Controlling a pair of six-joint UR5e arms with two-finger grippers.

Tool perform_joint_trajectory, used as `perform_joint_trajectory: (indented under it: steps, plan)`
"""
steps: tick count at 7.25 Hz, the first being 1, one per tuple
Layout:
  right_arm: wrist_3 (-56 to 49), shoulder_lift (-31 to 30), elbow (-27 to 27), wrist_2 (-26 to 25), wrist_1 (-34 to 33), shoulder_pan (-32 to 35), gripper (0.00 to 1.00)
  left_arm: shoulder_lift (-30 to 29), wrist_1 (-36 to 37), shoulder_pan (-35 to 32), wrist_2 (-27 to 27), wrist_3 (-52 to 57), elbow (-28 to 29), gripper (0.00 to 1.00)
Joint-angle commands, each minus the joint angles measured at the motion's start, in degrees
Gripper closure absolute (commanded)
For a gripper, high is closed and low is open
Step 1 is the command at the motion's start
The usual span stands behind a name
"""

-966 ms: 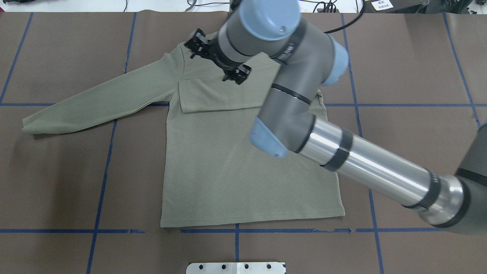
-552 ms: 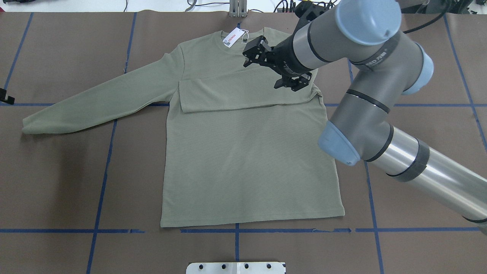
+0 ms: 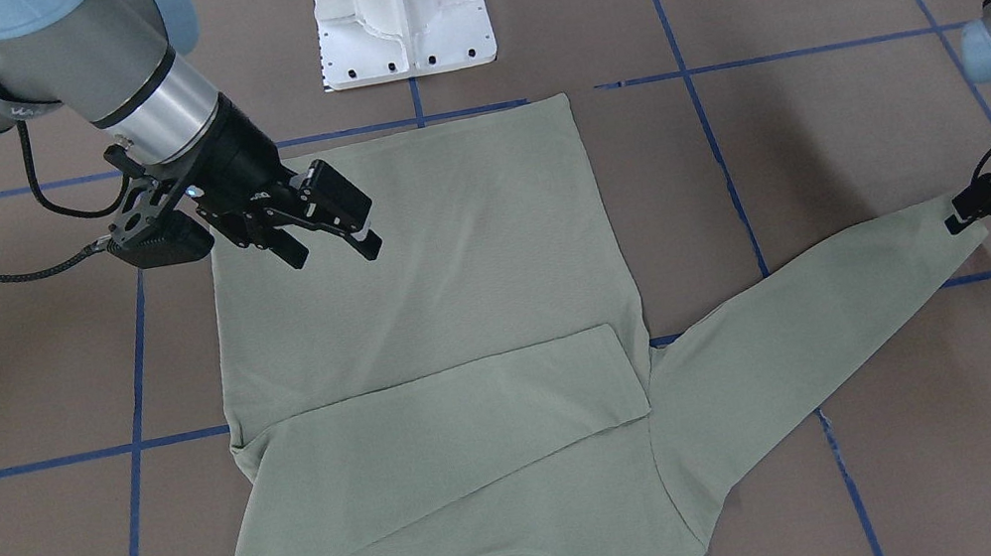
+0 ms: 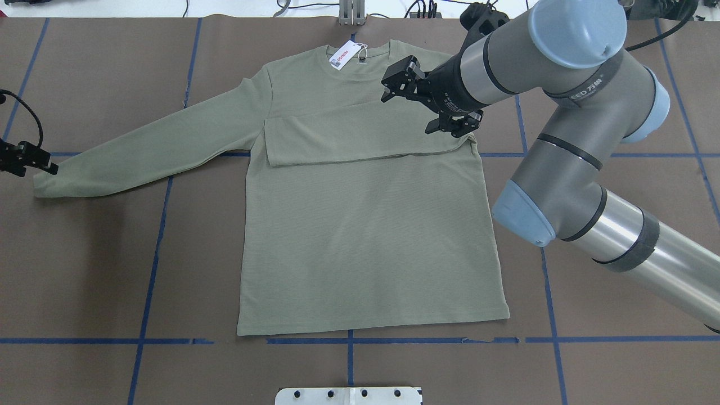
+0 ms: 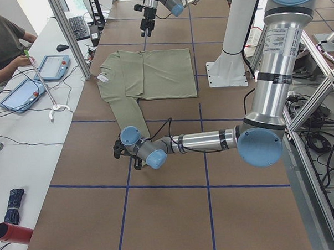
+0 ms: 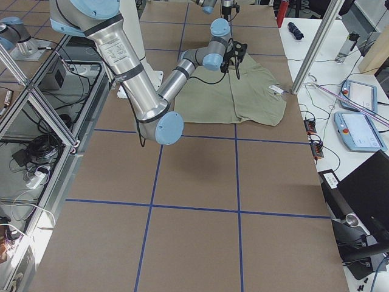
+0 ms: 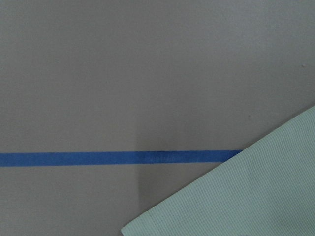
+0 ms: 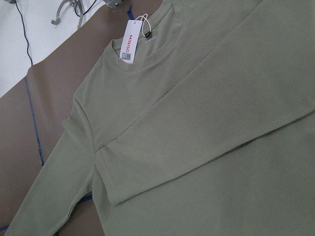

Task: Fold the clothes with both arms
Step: 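Release the sleeve and raise the right gripper while the left gripper reaches the other cuff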

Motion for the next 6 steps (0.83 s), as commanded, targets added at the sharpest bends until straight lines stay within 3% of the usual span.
perform_joint_trajectory:
  steps: [1,3,5,6]
  plan:
    - [0.00,-0.18,0.18,-0.15,0.01,0.00,0.00,-0.03,0.00,0.55,0.20,0.07,0.81,0.25]
    - [0.00,-0.18,0.36,-0.24,0.01,0.00,0.00,-0.12,0.00,0.64,0.20,0.15,1.43,0.31]
    - [0.00,-0.18,0.44,-0.24,0.01,0.00,0.00,-0.12,0.08,0.64,0.28,0.33,1.87,0.44]
    - [0.00,-0.10,0.44,-0.24,0.01,0.00,0.00,-0.03,0.00,0.64,0.37,0.33,2.13,0.61]
